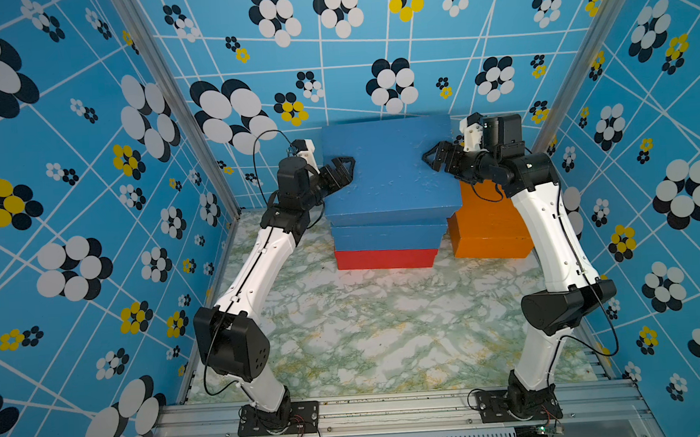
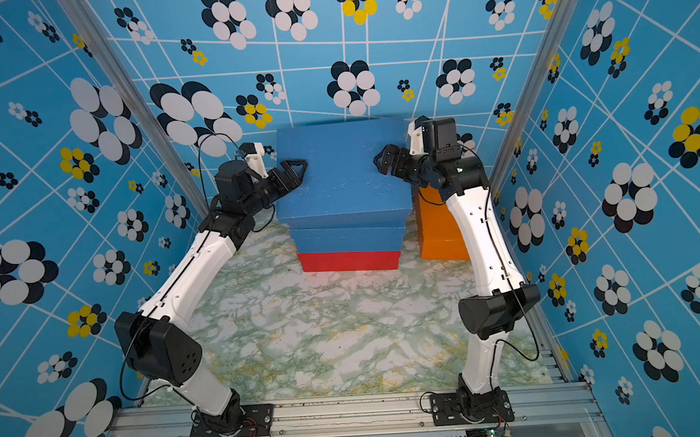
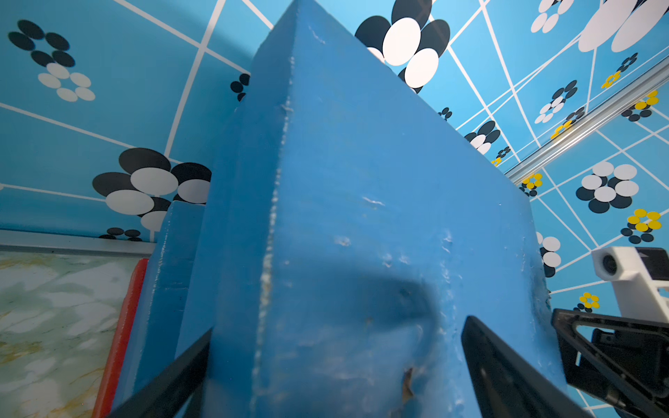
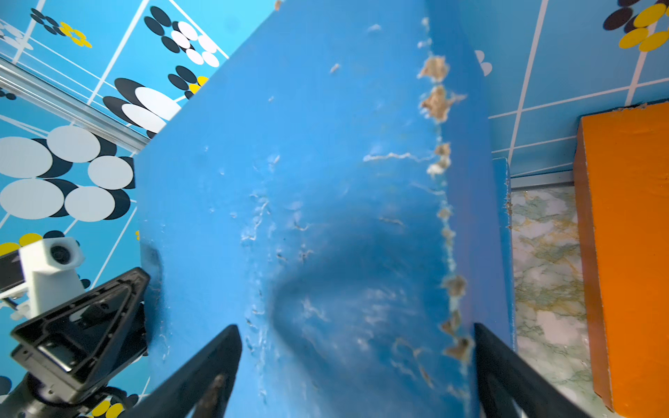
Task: Stack the shoeboxes
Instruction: Place the shoebox at the shoebox.
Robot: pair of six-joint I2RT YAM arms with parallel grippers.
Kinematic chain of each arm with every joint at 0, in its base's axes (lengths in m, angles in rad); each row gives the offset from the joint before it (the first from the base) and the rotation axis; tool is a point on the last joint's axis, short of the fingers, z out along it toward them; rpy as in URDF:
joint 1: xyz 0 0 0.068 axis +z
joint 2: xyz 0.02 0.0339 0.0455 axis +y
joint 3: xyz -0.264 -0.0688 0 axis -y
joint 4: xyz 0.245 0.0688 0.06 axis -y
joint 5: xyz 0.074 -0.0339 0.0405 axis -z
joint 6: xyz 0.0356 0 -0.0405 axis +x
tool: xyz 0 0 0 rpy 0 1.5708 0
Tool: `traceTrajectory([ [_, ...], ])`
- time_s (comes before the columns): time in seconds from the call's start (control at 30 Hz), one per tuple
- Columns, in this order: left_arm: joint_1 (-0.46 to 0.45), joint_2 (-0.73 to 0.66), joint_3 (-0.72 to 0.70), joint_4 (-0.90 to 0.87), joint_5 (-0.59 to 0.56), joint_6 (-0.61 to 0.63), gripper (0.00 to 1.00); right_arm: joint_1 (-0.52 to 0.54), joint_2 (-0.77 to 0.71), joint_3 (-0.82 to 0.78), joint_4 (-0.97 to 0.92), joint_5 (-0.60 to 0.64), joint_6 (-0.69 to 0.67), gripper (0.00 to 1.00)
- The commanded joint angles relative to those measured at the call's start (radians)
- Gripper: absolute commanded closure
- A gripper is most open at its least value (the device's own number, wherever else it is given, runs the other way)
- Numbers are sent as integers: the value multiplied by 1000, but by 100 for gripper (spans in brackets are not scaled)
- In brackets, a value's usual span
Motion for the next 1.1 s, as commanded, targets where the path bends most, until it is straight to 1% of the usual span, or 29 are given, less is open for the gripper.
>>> traceTrajectory([
  [0.0,-82,15,71,94,312,-48,3,66,26,13,95,-301,42,1],
  [0.27,-72,58,114,68,314,-49,3,50,41,10,93,-306,43,2],
  [0.8,-60,93,88,76,325,-54,3,32,61,11,115,-324,58,2],
  [1.07,-48,113,82,79,327,-62,1,30,63,10,114,-326,55,2],
])
